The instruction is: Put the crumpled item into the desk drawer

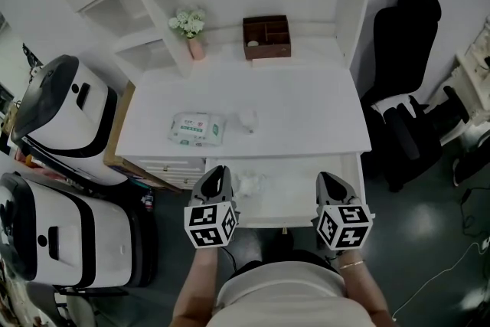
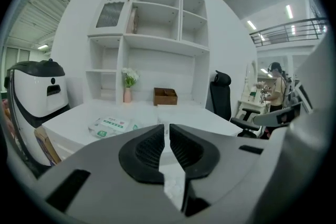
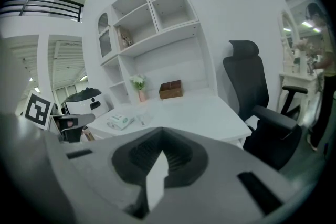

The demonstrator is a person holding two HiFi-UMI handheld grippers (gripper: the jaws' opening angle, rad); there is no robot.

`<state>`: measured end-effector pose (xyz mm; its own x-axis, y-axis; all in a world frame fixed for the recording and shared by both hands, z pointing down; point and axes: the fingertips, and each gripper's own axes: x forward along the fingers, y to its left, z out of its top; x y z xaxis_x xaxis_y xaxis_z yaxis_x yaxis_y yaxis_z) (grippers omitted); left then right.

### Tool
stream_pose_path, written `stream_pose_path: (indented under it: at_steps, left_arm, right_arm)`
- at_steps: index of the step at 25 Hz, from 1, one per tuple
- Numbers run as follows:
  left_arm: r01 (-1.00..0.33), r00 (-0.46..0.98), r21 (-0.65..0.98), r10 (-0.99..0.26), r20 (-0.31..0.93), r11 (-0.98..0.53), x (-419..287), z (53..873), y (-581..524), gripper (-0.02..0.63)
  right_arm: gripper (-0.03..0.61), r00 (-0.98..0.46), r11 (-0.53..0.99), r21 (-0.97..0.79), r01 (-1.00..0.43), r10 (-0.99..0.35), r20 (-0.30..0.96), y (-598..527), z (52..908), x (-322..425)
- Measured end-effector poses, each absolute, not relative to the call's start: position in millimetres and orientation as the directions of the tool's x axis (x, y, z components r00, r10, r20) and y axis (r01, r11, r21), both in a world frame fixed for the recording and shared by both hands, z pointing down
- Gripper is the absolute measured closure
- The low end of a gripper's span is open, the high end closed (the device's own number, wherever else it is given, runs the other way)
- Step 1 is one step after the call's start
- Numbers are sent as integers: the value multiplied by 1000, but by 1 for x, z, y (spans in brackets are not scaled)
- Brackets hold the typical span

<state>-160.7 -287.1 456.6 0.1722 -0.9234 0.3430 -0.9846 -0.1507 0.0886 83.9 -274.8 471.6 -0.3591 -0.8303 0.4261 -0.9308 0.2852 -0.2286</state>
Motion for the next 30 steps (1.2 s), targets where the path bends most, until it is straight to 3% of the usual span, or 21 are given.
stream_pose_path:
  at_steps: [7, 30]
  left_arm:
    - [-983, 176, 113, -938, 298, -148, -162, 443, -272, 620]
    - [-989, 132, 105, -942, 309, -104, -173, 448, -269, 620]
  right_arm:
    - [577, -351, 291, -205, -934, -849, 394, -273, 459, 86]
    - [577, -407, 352, -208, -913, -832, 376, -280, 457, 77]
